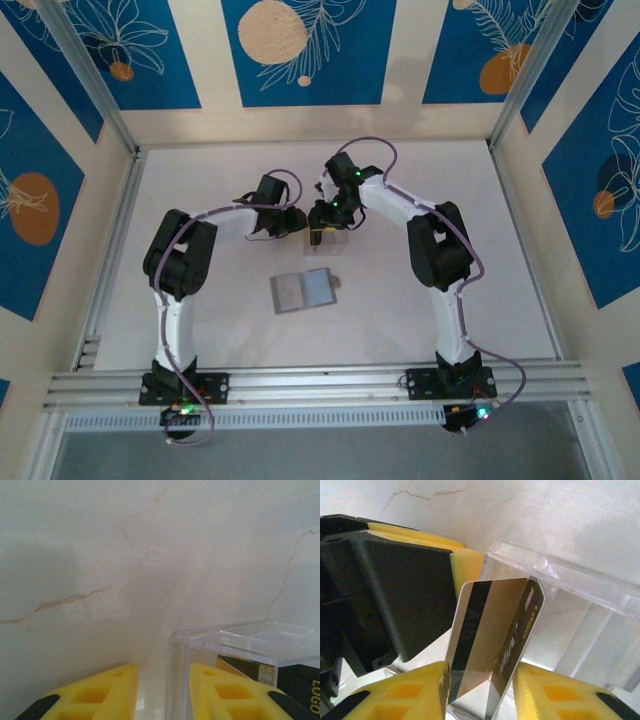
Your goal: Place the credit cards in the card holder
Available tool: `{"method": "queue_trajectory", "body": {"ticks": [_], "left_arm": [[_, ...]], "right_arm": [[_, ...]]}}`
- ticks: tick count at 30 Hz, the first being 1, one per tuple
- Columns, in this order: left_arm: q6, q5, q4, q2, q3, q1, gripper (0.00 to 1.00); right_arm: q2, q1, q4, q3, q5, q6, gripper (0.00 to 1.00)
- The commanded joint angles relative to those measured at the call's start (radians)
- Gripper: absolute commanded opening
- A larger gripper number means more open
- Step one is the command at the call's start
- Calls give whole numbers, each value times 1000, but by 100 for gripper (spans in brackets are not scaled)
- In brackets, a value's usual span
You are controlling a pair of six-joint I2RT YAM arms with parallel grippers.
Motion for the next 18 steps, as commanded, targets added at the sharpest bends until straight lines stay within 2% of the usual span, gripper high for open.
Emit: {"method": "queue_trajectory", "body": {"ticks": [1, 5, 11, 18], "left_arm": [[0, 4, -8, 11, 5, -9, 32], [-1, 5, -8, 9, 4, -9, 32], [2, 4, -10, 10, 6, -9, 32], [6, 2, -11, 6, 1, -9, 32]], "right_arm": [[12, -6, -51, -17, -36, 1, 36], [19, 1, -62, -9, 3, 1, 29], [45, 41, -101, 25, 118, -8, 26], [54, 52, -113, 45, 151, 0, 18]]}}
